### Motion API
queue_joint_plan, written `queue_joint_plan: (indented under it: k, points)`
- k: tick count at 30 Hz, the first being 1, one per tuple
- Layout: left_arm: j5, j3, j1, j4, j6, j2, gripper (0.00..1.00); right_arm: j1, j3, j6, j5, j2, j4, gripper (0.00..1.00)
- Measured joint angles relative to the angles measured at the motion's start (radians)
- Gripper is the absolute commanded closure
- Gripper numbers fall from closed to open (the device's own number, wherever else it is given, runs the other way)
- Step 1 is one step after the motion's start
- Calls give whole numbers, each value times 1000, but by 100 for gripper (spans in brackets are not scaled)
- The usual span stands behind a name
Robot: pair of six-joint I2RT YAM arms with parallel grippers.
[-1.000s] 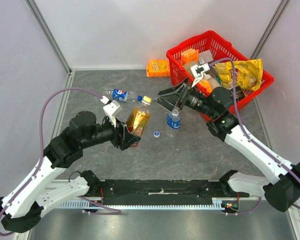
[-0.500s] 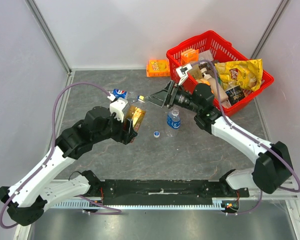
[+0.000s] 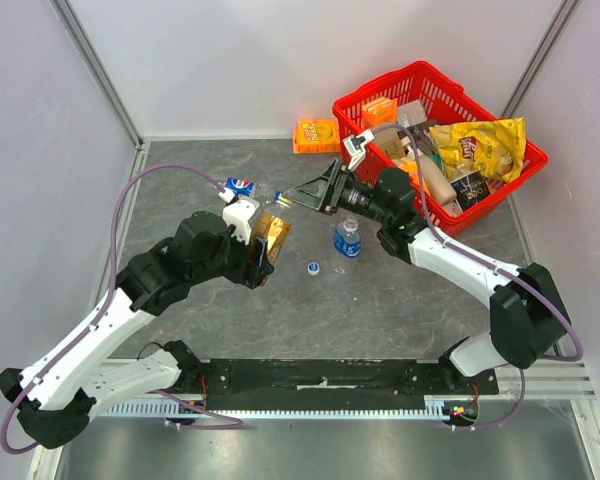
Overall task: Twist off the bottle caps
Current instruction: Unscrew the bottle cap from the plastic bottle.
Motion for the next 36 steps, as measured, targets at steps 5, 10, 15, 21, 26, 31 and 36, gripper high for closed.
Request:
queue_joint_plan:
  k: [5,10,15,21,26,31,36]
  points:
    - [2,0,0,0,0,0,98,16,0,9,-5,6,19,38]
    - [6,0,0,2,2,0,98,23,0,19,-11,16,31,53]
    - [21,0,0,3,3,1,98,22,-1,30,-11,28,39,70]
    - [29,0,0,3,3,0,98,21,-12,34,-12,28,59,95]
    - [46,0,0,0,3,-15,98,21,-45,60,-24,28,144,100]
    - [80,0,0,-3,2,-36,98,21,-84,86,-42,27,253,100]
    - [153,0,1,14,1,-73,98,21,-104,90,-73,3,352,100]
